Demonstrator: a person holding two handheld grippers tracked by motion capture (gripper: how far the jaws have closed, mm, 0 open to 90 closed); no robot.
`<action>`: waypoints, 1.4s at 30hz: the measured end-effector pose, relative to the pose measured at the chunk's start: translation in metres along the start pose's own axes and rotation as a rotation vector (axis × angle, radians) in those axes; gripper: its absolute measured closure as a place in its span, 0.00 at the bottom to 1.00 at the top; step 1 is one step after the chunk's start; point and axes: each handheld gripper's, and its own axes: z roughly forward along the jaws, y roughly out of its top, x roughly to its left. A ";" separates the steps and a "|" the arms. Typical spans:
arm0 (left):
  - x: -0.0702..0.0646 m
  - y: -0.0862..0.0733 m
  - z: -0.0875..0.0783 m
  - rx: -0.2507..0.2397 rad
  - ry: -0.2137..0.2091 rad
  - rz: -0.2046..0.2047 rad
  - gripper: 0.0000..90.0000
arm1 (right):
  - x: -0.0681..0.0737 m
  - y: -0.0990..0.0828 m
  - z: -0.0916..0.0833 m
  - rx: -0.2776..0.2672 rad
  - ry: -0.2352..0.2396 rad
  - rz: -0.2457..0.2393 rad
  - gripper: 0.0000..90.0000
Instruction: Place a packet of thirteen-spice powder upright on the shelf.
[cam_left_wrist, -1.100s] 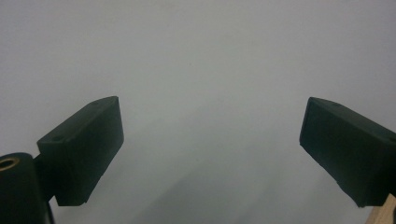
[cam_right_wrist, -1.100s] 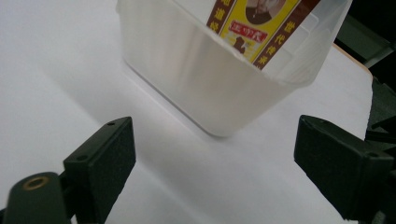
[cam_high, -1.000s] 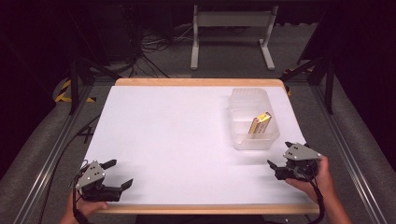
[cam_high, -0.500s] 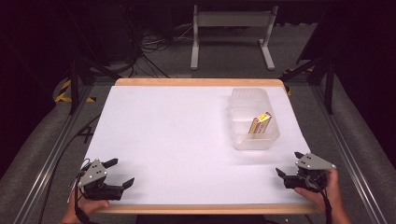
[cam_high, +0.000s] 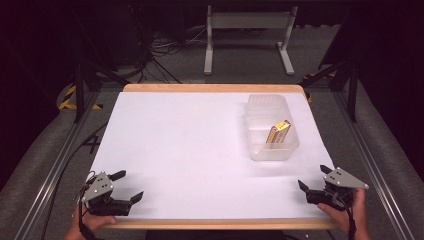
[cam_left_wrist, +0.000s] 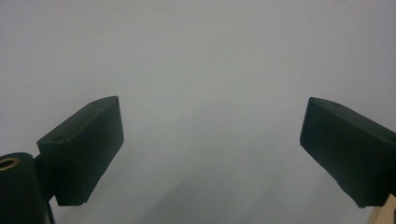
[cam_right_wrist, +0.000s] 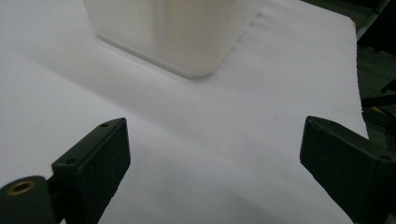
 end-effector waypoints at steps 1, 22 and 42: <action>0.000 0.000 0.000 -0.002 -0.001 0.000 0.08 | 0.000 0.000 -0.001 -0.003 -0.010 0.003 0.10; 0.003 0.000 0.001 -0.005 0.029 -0.007 0.07 | 0.001 -0.001 0.002 0.000 -0.057 0.019 0.07; 0.006 0.002 0.001 -0.020 0.046 -0.028 0.05 | 0.001 0.002 -0.003 -0.057 -0.099 0.047 0.04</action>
